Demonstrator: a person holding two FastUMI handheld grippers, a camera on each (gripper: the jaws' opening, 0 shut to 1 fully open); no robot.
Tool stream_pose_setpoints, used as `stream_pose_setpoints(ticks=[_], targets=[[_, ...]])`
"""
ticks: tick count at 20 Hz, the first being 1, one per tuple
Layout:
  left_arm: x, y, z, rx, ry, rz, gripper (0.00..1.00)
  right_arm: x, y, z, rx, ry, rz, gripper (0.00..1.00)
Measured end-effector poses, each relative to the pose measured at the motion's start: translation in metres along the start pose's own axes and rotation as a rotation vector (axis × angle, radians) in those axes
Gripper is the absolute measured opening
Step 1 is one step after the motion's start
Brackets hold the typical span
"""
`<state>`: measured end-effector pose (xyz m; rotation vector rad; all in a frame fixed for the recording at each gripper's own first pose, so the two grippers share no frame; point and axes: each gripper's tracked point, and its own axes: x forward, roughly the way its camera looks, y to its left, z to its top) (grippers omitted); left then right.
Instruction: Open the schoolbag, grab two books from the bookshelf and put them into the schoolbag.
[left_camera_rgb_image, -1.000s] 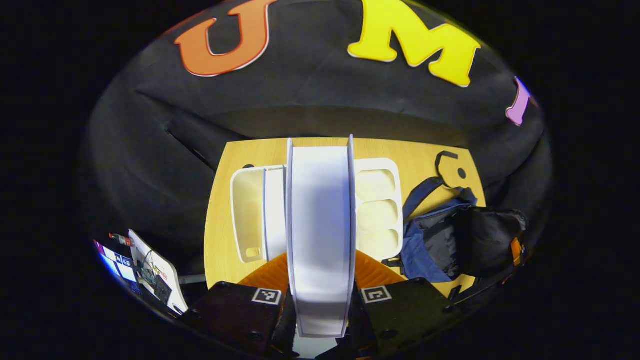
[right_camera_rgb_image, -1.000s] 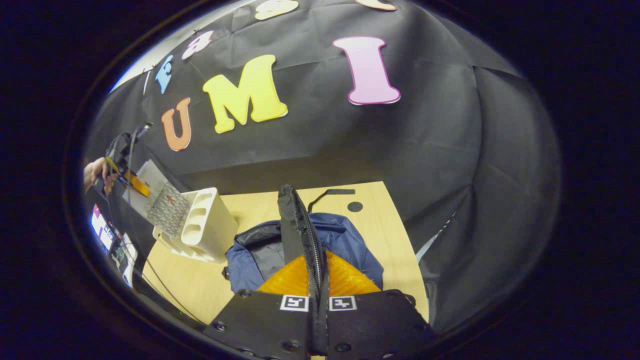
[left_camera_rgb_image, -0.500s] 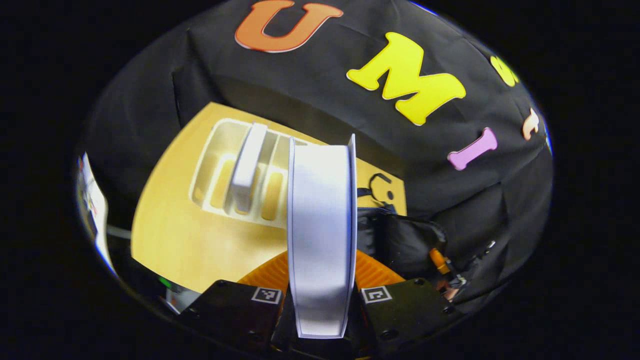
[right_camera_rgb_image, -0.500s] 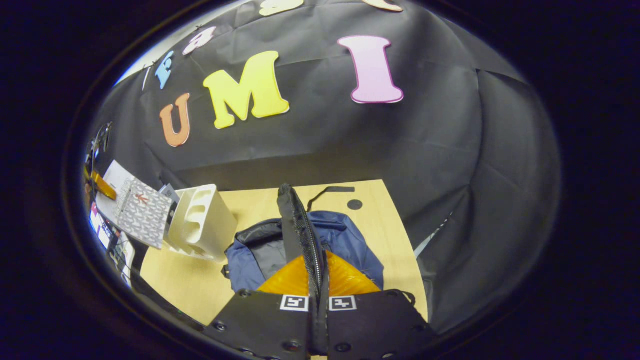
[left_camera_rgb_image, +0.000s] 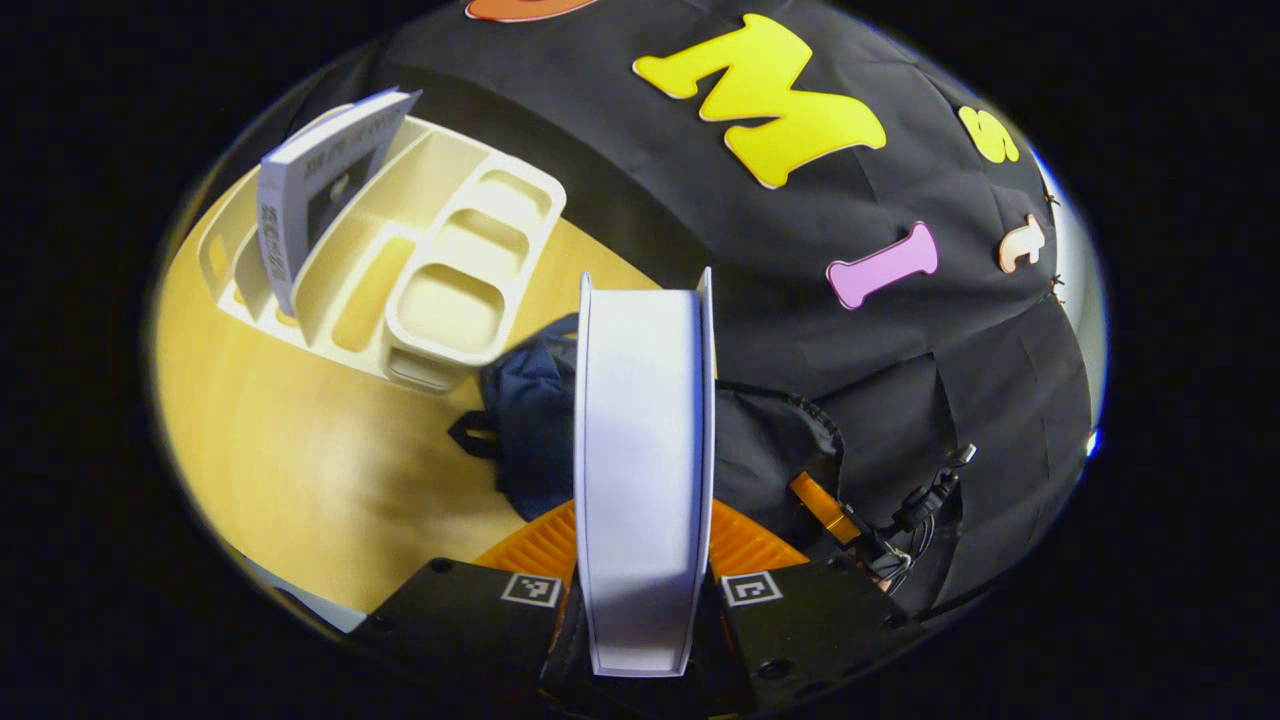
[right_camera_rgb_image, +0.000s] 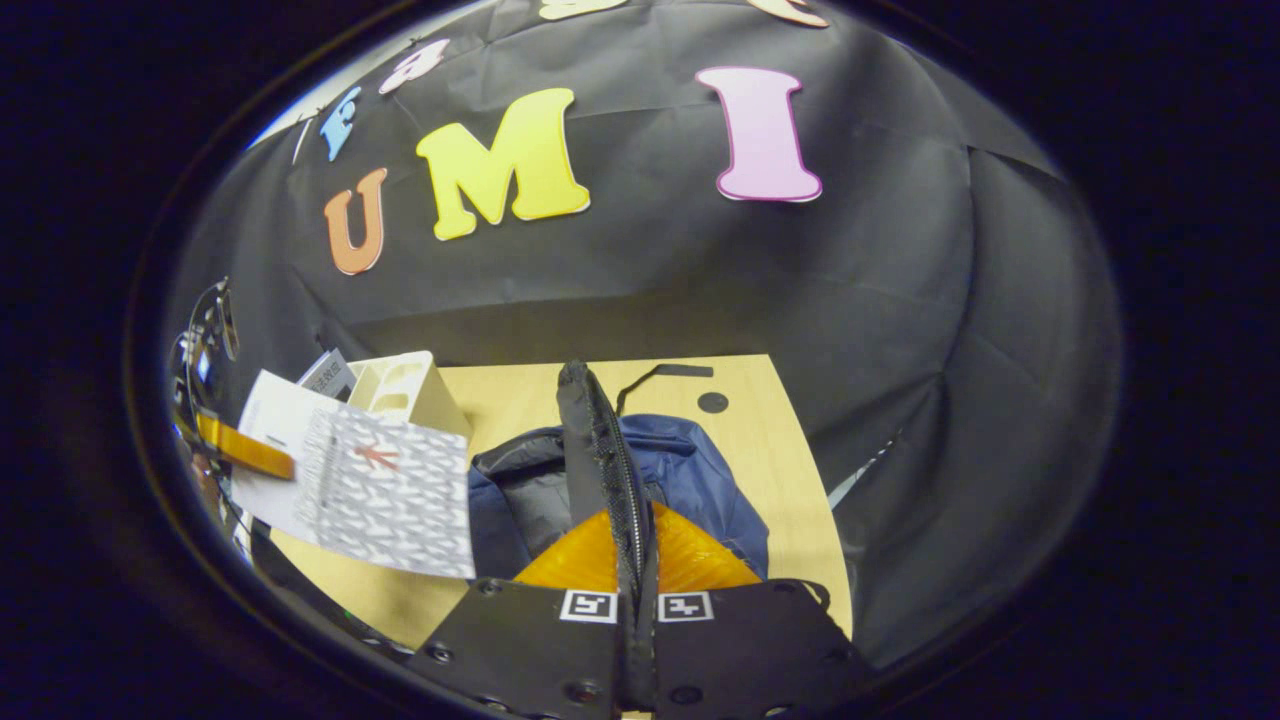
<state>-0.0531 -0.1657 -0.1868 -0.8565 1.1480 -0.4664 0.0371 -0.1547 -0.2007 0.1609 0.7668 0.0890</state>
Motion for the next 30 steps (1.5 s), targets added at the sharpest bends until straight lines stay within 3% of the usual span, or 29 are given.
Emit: stream_pose_setpoints(ticks=[4, 7, 11, 14, 21, 25, 28, 29, 30], targets=[[0.054, 0.008, -0.021, -0.065, 0.025, -0.044, 0.44, -0.002, -0.004, 0.006, 0.029, 0.006, 0.003, 0.0], [0.094, 0.022, -0.026, -0.042, 0.037, -0.012, 0.44, -0.004, -0.012, 0.014, 0.022, 0.0, -0.014, 0.0], [0.127, 0.023, -0.031, -0.013, 0.057, -0.034, 0.44, -0.005, -0.014, 0.02, 0.023, 0.006, -0.02, 0.0], [0.147, 0.004, -0.025, -0.042, 0.034, -0.125, 0.44, -0.004, -0.017, 0.023, 0.02, 0.015, -0.027, 0.0], [0.212, -0.017, -0.042, -0.043, 0.104, -0.218, 0.44, -0.005, -0.007, 0.035, -0.019, 0.003, -0.042, 0.0], [0.237, -0.016, -0.044, -0.131, 0.133, -0.27, 0.42, -0.006, 0.003, 0.036, -0.033, -0.001, -0.048, 0.0], [0.254, -0.006, -0.039, -0.16, 0.109, -0.278, 0.48, -0.004, 0.007, 0.033, -0.048, 0.005, -0.057, 0.0], [0.259, -0.003, -0.042, -0.158, 0.123, -0.266, 0.46, -0.005, 0.01, 0.031, -0.048, 0.007, -0.057, 0.0], [0.262, 0.002, -0.046, -0.146, 0.144, -0.244, 0.54, -0.004, 0.011, 0.029, -0.049, 0.011, -0.057, 0.0]])
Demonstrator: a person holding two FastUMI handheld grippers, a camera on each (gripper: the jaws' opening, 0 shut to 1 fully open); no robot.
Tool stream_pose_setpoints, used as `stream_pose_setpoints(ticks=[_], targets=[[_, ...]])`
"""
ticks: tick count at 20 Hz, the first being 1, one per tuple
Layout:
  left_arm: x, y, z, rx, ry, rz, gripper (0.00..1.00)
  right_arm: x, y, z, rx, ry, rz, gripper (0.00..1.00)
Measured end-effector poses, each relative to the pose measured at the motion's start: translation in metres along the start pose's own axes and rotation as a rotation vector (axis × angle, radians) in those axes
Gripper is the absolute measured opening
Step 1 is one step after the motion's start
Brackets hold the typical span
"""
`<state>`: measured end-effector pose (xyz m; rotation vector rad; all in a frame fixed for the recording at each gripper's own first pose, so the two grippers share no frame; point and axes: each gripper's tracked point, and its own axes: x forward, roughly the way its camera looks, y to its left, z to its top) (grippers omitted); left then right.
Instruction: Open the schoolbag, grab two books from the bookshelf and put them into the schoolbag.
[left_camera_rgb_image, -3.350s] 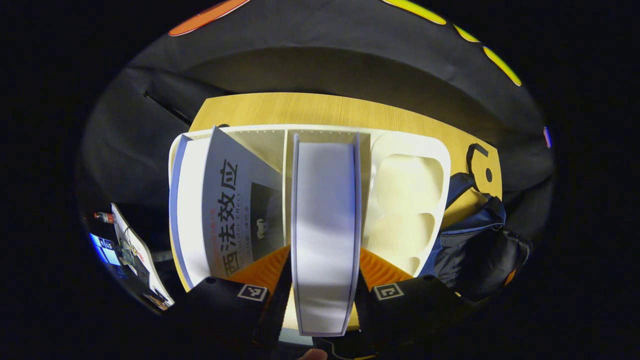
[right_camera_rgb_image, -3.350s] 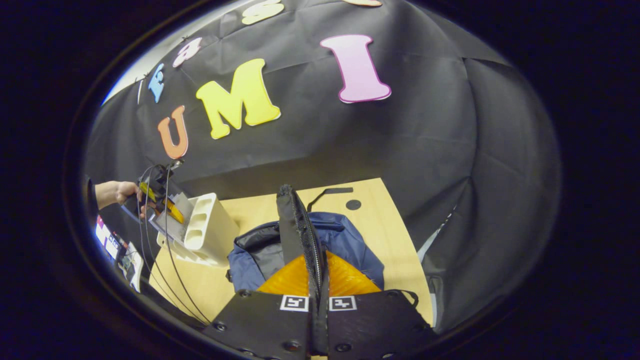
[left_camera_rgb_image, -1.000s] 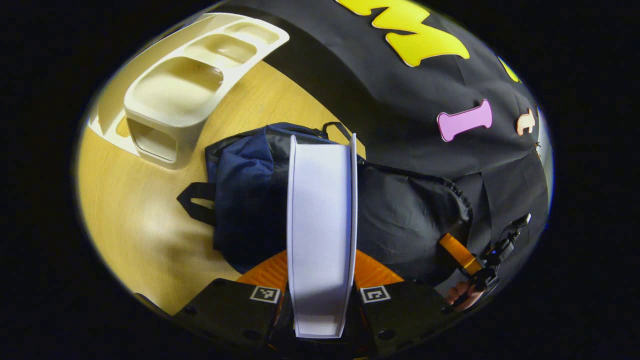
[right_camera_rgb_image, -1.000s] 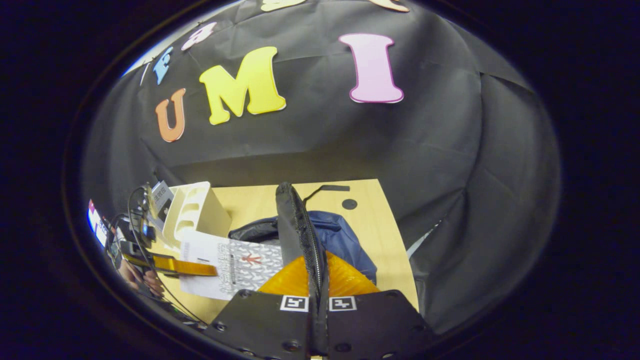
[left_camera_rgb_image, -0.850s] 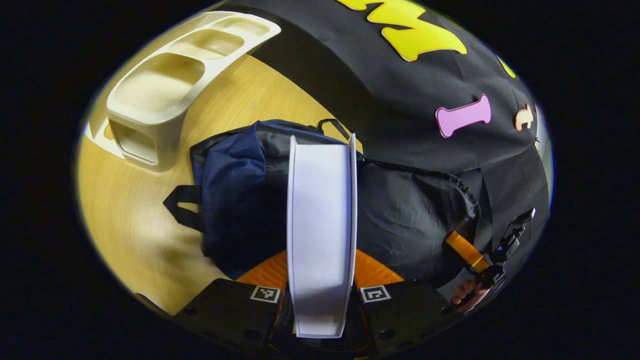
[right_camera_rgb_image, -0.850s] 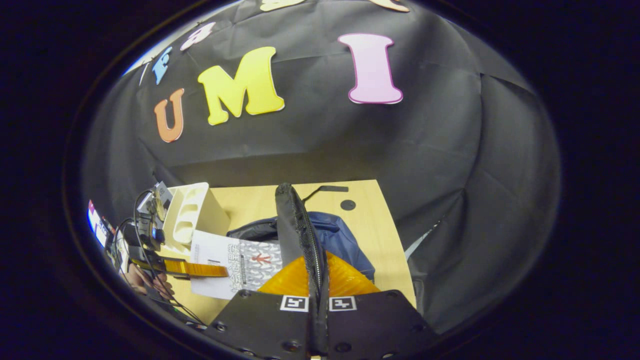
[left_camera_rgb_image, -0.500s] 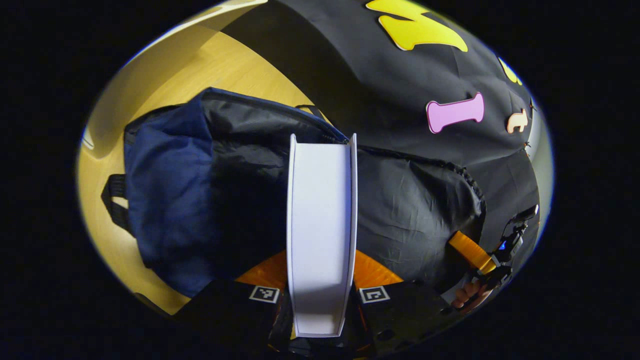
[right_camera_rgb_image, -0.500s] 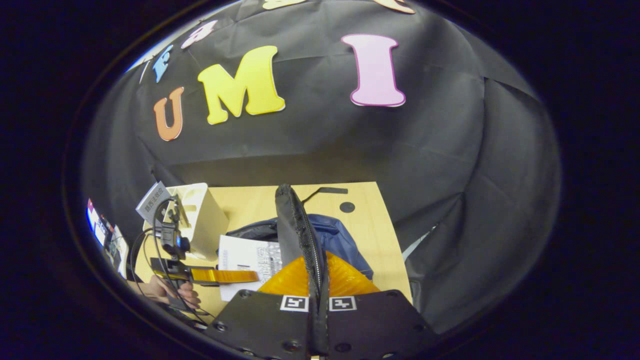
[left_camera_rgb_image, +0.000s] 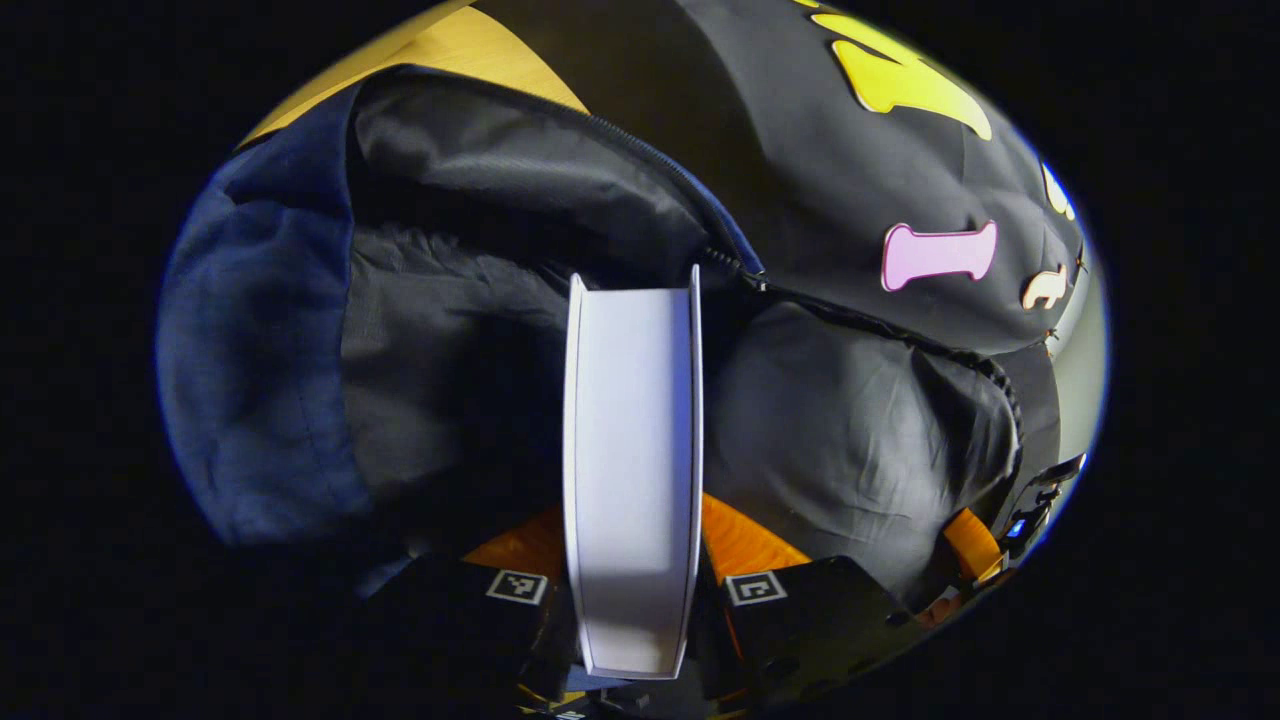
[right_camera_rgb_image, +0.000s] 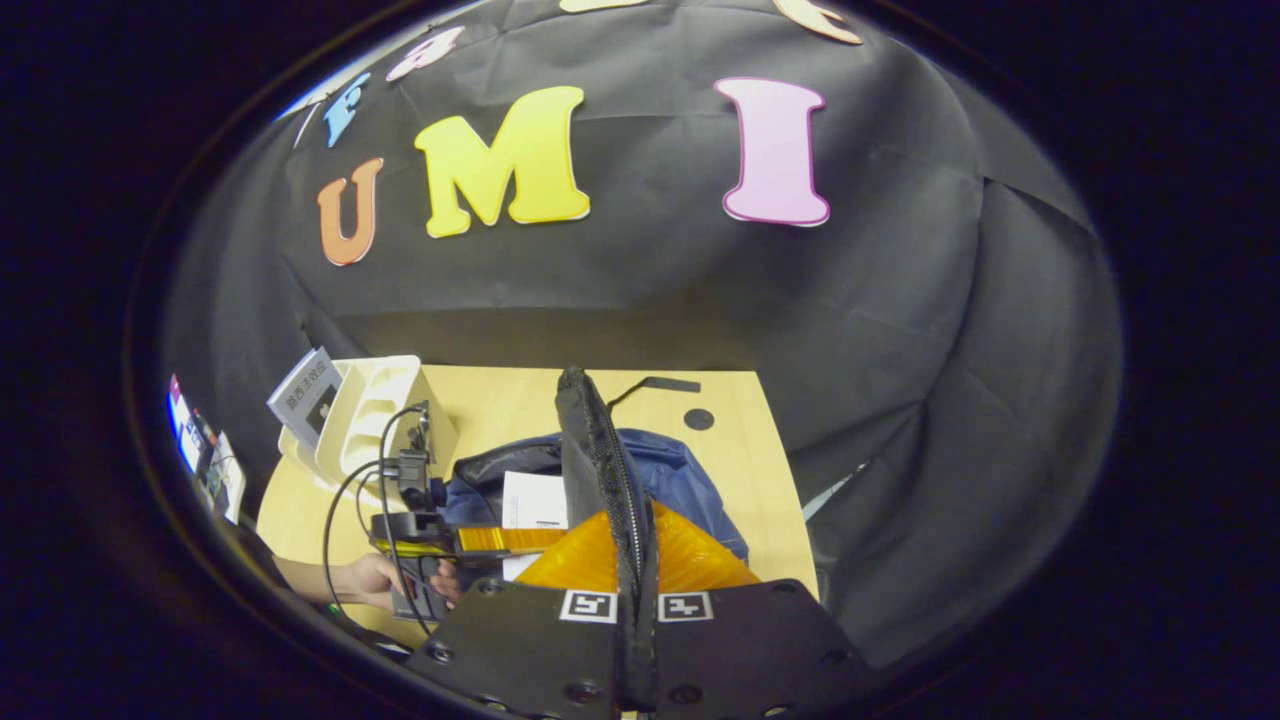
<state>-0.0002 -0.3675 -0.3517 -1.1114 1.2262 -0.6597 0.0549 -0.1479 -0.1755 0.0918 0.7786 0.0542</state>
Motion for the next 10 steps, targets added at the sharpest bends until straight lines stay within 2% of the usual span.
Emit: stream_pose_setpoints(ticks=[1, 2, 3, 5, 6, 8, 10], targets=[[0.003, 0.005, -0.004, 0.002, 0.031, 0.023, 0.54, 0.0, 0.002, -0.001, -0.001, 0.002, -0.002, 0.0], [0.003, 0.007, -0.007, -0.008, 0.056, 0.032, 0.63, 0.0, 0.003, -0.003, 0.001, 0.003, -0.005, 0.01], [0.002, 0.01, -0.01, -0.012, 0.086, 0.059, 0.65, 0.001, 0.004, -0.004, 0.002, 0.005, -0.006, 0.0], [-0.003, 0.025, -0.02, 0.009, 0.149, 0.163, 0.72, 0.003, 0.007, -0.006, 0.011, 0.01, -0.005, 0.0], [-0.007, 0.031, -0.022, 0.016, 0.164, 0.207, 0.82, 0.004, 0.007, -0.006, 0.007, 0.01, -0.008, 0.0], [-0.01, 0.036, -0.022, 0.052, 0.171, 0.294, 0.91, 0.005, 0.008, -0.006, 0.001, 0.008, -0.012, 0.0], [-0.02, 0.038, -0.021, 0.107, 0.191, 0.386, 0.93, 0.005, 0.011, -0.008, -0.003, 0.006, -0.013, 0.0]])
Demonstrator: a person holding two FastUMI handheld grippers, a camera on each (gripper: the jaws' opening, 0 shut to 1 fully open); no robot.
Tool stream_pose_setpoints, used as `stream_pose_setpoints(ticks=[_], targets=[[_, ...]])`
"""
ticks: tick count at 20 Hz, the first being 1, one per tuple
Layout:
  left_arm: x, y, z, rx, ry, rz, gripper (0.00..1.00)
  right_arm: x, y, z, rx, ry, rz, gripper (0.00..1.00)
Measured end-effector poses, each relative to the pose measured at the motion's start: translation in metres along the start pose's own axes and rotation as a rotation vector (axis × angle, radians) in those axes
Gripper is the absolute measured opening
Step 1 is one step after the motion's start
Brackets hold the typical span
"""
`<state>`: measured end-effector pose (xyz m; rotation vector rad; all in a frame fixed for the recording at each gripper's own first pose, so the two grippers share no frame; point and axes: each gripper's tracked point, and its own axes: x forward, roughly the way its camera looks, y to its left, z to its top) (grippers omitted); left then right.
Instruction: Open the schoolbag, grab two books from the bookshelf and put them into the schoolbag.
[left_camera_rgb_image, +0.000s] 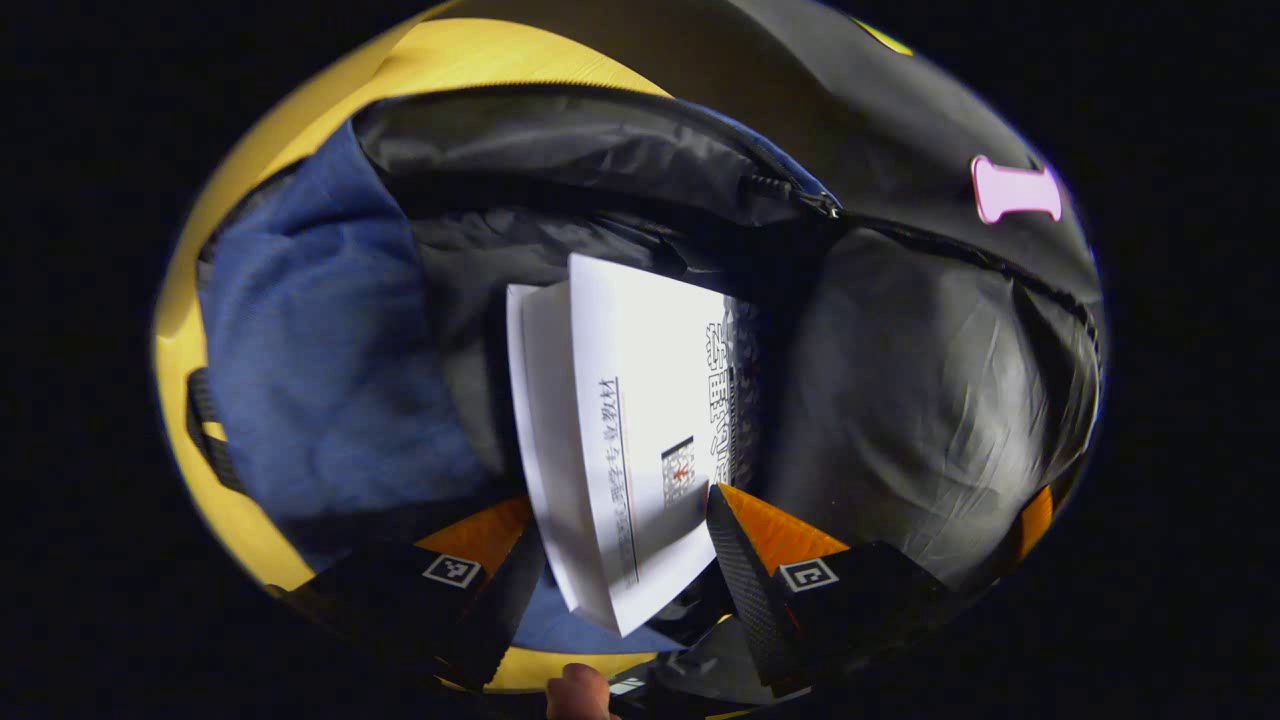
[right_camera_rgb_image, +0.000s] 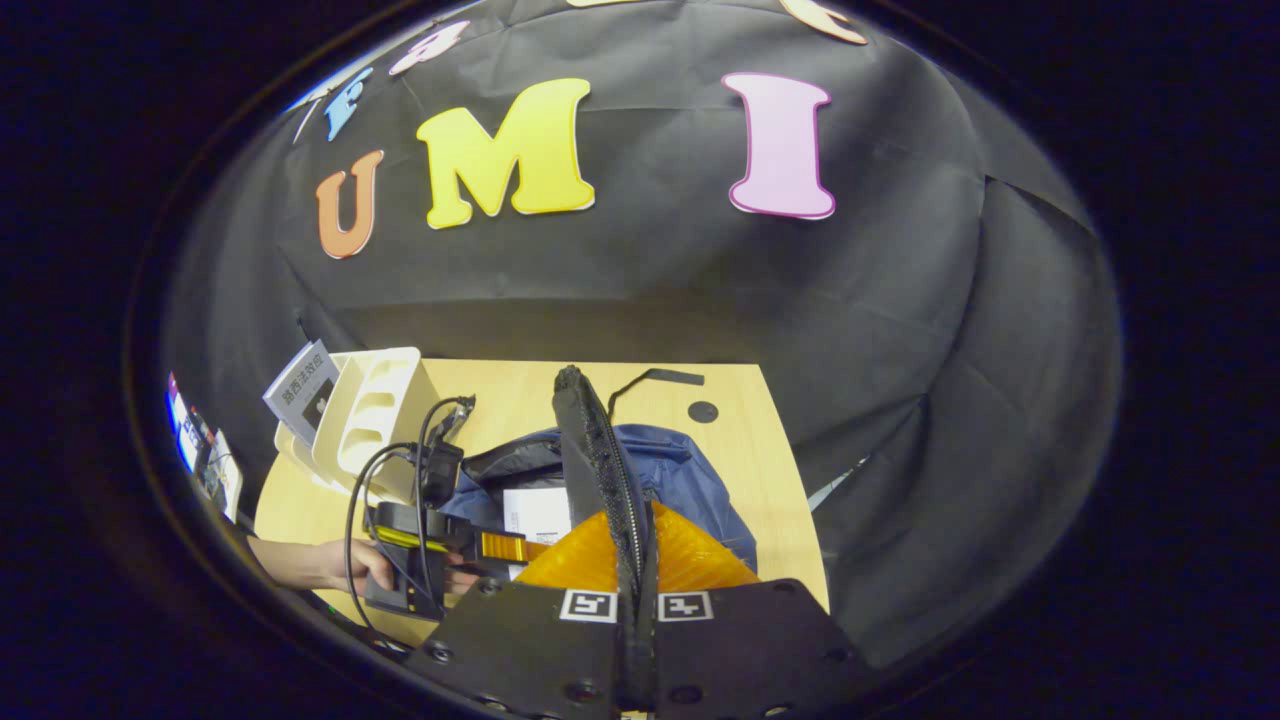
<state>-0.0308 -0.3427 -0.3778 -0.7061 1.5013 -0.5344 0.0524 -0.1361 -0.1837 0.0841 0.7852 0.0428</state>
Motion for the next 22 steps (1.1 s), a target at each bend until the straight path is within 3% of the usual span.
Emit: stream_pose_setpoints(ticks=[7, 9, 10, 11, 15, 18, 22], targets=[[-0.085, 0.014, -0.012, 0.142, 0.0, 0.264, 0.93, -0.005, 0.01, -0.004, 0.019, -0.018, -0.007, 0.0], [-0.116, 0.018, -0.017, 0.176, -0.003, 0.317, 0.94, -0.007, 0.013, -0.005, 0.019, -0.019, -0.011, 0.0], [-0.13, 0.021, -0.018, 0.194, -0.009, 0.345, 1.0, -0.008, 0.014, -0.006, 0.015, -0.021, -0.016, 0.0], [-0.144, 0.022, -0.02, 0.205, -0.023, 0.352, 0.98, -0.008, 0.016, -0.007, 0.011, -0.02, -0.017, 0.0], [-0.219, 0.035, -0.011, 0.277, -0.164, 0.41, 0.97, -0.01, 0.023, -0.009, 0.003, -0.02, -0.031, 0.0], [-0.291, 0.065, 0.018, 0.323, -0.312, 0.513, 0.97, -0.01, 0.027, -0.008, 0.002, -0.015, -0.041, 0.0], [-0.366, 0.098, 0.045, 0.339, -0.4, 0.613, 0.97, -0.009, 0.034, -0.009, -0.005, -0.012, -0.054, 0.0]])
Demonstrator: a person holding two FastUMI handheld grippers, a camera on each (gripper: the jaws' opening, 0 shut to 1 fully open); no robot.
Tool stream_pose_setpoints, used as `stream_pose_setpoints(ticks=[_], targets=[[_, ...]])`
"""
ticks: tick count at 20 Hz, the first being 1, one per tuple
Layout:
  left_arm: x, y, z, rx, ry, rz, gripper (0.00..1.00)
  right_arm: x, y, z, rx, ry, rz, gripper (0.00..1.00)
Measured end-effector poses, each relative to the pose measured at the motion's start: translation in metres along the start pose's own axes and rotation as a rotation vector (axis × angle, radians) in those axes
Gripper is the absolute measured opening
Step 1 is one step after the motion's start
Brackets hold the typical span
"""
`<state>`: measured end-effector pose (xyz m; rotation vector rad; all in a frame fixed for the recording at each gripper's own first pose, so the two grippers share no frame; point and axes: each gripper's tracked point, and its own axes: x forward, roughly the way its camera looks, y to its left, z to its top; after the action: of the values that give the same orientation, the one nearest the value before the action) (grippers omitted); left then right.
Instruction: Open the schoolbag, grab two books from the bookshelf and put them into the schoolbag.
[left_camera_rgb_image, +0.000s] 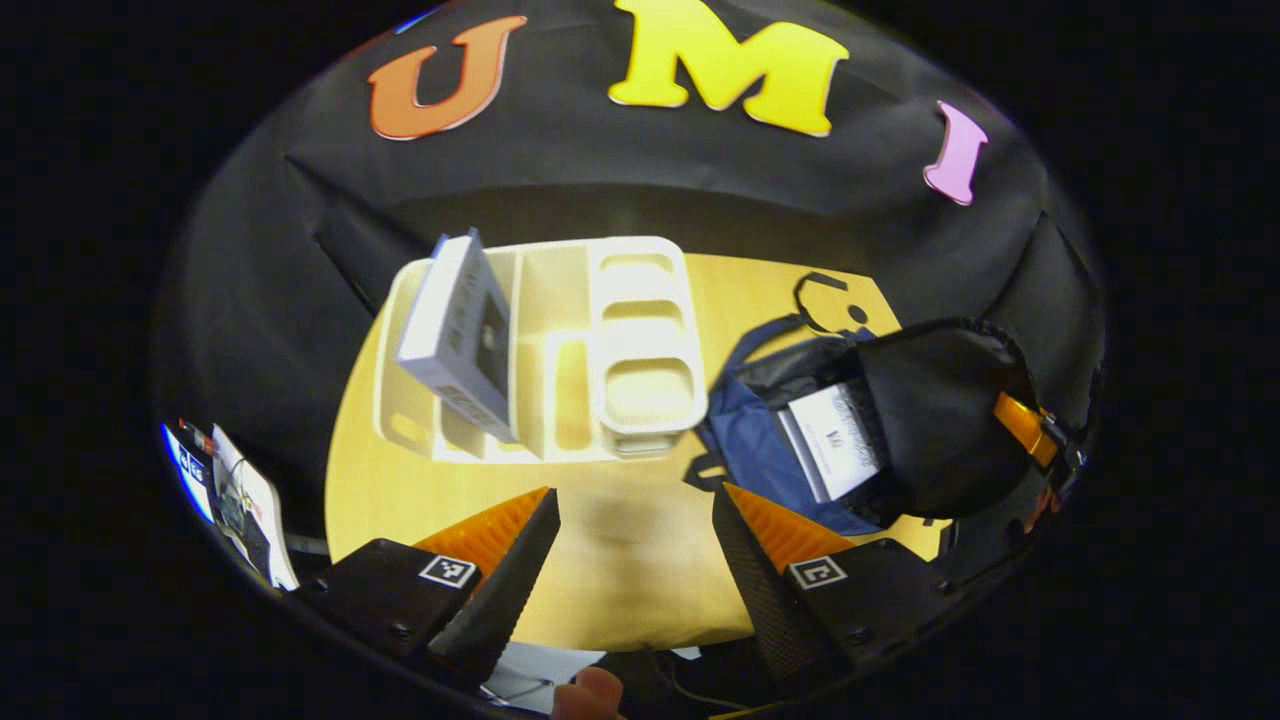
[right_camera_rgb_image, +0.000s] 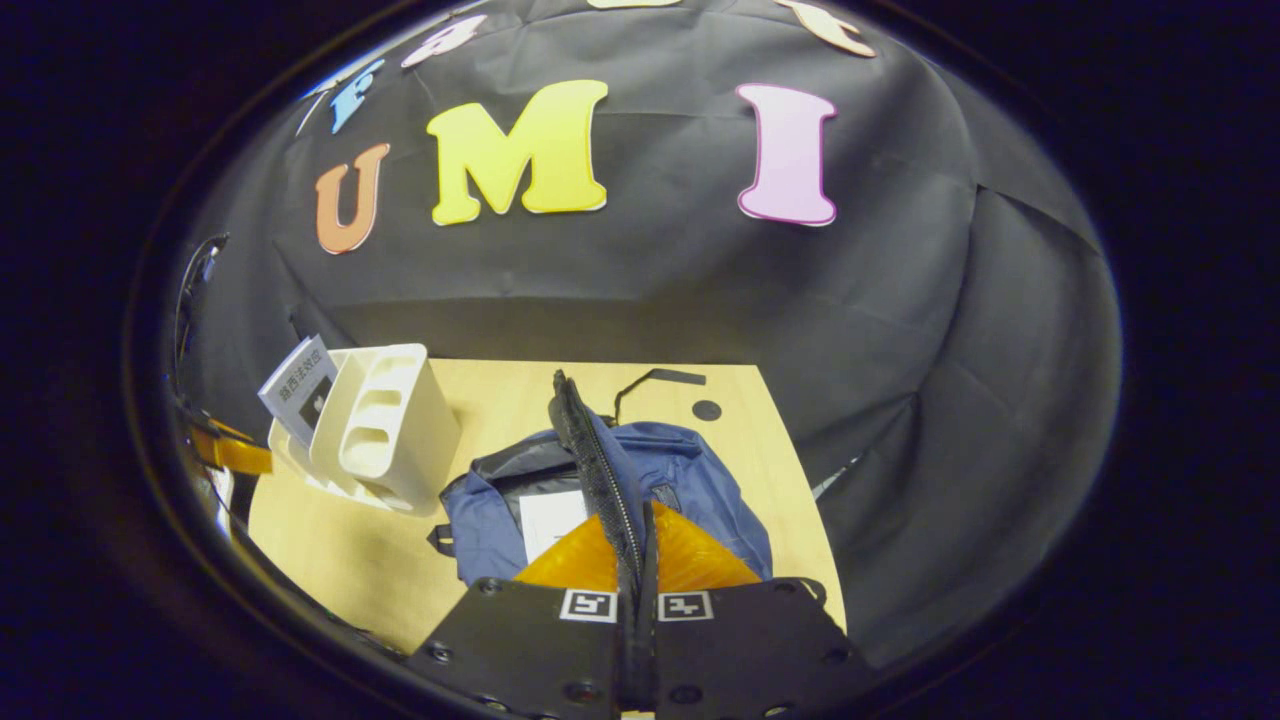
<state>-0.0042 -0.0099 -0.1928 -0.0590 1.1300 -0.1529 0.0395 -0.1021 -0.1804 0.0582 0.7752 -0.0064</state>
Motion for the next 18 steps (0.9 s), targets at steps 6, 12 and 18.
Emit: stream_pose_setpoints(ticks=[6, 12, 18], targets=[[-0.026, 0.086, 0.066, -0.031, 0.0, -0.005, 0.97, 0.001, 0.02, 0.0, 0.031, 0.01, 0.003, 0.0], [0.0, 0.12, 0.112, -0.025, 0.118, -0.059, 1.0, -0.002, 0.031, -0.001, 0.065, 0.015, -0.009, 0.0], [0.058, 0.135, 0.11, -0.026, 0.271, -0.056, 0.97, -0.003, 0.027, -0.005, 0.09, 0.024, -0.043, 0.0]])
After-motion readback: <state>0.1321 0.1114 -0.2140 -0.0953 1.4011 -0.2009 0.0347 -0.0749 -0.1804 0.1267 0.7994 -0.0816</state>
